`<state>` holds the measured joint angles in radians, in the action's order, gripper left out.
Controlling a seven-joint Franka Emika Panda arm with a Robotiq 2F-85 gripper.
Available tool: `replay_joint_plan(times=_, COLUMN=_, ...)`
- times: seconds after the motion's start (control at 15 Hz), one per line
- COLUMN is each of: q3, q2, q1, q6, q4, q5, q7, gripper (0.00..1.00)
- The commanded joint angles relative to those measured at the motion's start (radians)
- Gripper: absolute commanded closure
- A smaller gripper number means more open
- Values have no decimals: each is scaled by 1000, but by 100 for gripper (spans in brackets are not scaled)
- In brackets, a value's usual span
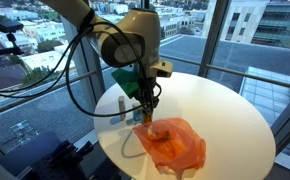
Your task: Remove the brown and yellow bottle from the plastic and put it on the table
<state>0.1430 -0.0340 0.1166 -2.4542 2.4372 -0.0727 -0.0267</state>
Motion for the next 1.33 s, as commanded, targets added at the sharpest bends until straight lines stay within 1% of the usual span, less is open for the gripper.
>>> replay_joint_plan(times=0.0, q3=-10, q2=8, q1=-1, q6=-37, q4=19, q5=-22, q7=32, gripper=80)
replay_joint_plan(times=0.53, q3=-26, q2=30, q1=-3, q6=-75, q4=42, q5=-21, q7=34, gripper=80)
replay_joint_plan(times=0.6, q3=-26, q2=31, q1=-3, q6=-77, q4=44, q5=-19, q7=33, gripper=74)
replay_joint_plan(times=0.67, q3=-26, q2=31, q1=-3, q6=-80, q4=46, q5=-17, q7=33, gripper=60)
replay_joint_plan(times=0.73, q3=-26, q2=28, q1=-3, q6=-82, q4=50, q5=-14, q7=33, gripper=30)
replay_joint_plan(times=0.8, q3=-26, q2=23, q1=-3, q6=-82, q4=54, q5=-13, q7=33, gripper=27)
replay_joint_plan(times=0.87, q3=-26, q2=17, q1=-3, q6=-82, q4=60, q5=-9, q7=32, gripper=22)
replay_joint_plan(times=1.0, q3=-26, q2=-2, q1=-2, q6=-71, q4=70, q5=-10, q7=40, gripper=5)
replay_joint_plan(times=1.07, q3=-25, q2=-14, q1=-2, q6=-59, q4=76, q5=-13, q7=50, gripper=1)
replay_joint_plan(times=1.27, q3=-21, q2=-58, q1=0, q6=-16, q4=91, q5=-18, q7=81, gripper=0)
